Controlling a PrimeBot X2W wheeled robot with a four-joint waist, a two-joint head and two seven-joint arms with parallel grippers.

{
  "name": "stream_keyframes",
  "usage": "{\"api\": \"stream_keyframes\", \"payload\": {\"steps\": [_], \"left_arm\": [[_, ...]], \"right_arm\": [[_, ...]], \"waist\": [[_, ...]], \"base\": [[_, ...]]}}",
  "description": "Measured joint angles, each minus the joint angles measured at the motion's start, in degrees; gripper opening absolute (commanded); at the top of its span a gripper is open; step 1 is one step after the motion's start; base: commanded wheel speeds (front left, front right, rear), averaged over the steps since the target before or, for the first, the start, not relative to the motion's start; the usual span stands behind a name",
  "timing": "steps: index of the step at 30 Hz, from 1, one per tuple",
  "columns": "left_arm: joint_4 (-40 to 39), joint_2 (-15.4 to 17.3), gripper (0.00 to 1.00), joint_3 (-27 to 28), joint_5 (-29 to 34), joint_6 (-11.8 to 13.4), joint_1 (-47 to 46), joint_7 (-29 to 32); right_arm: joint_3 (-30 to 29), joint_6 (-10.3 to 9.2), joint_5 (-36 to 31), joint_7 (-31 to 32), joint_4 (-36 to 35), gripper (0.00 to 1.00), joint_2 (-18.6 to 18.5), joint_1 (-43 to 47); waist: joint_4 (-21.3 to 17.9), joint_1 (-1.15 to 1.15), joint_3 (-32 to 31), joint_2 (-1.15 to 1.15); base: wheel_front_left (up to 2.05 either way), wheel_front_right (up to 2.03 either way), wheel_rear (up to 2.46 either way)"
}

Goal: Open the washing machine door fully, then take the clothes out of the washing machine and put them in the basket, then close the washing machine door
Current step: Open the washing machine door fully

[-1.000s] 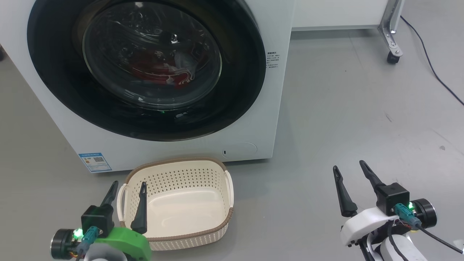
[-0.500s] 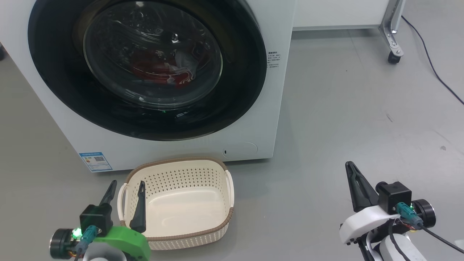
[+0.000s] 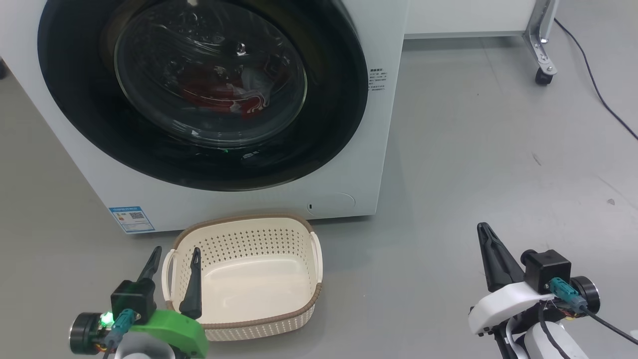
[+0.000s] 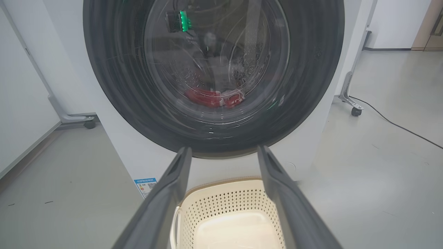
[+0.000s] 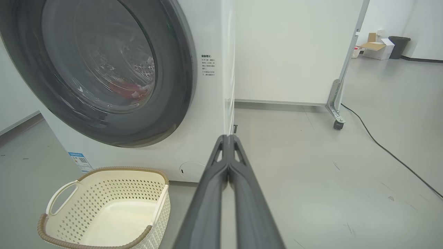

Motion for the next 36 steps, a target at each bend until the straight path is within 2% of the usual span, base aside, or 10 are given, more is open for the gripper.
{"api": "stream_keyframes", "payload": {"steps": [6, 11, 19, 24, 28, 36], "left_arm": [[-0.2, -0.2, 1.0, 0.0, 0.5, -0.3, -1.0, 0.0], [-0.7, -0.4, 1.0, 0.5, 0.5, -0.3, -1.6, 0.0], [-1.5, -0.7, 1.0, 0.6, 0.5, -0.7, -2.8, 0.0], [-2.1, -1.0, 1.0, 0.5, 1.2, -1.2, -4.1, 0.0], [-2.4, -1.4, 1.0, 0.4, 1.3, -1.3, -5.2, 0.0], [-3.5, -1.7, 1.0, 0.2, 1.3, -1.8, -7.5, 0.0]], "right_arm": [[-2.4, 1.01, 2.6, 0.0, 0.0, 0.0, 1.2, 0.0], [-6.3, 3.11, 11.0, 0.0, 0.4, 0.0, 3.5, -0.1], [-10.4, 6.38, 23.5, 0.7, 2.0, 0.0, 4.2, -4.4], [-13.8, 7.57, 34.9, 4.8, 2.8, 0.0, 4.3, -8.7], [-16.3, 7.73, 43.8, 9.0, 3.8, 0.0, 4.3, -12.7], [-19.8, 7.98, 57.2, 17.6, 4.7, 0.0, 4.2, -22.6]], "waist": [[0.5, 0.0, 1.2, 0.0], [1.0, 0.0, 2.4, 0.0], [2.0, 0.0, 5.0, 0.0], [2.8, 0.0, 7.0, 0.0], [3.6, 0.0, 8.6, 0.0], [5.5, 0.0, 11.9, 0.0]], "base": [[0.0, 0.0, 0.0], [0.0, 0.0, 0.0], [0.0, 0.0, 0.0], [0.0, 0.0, 0.0], [0.0, 0.0, 0.0], [0.0, 0.0, 0.0]]}}
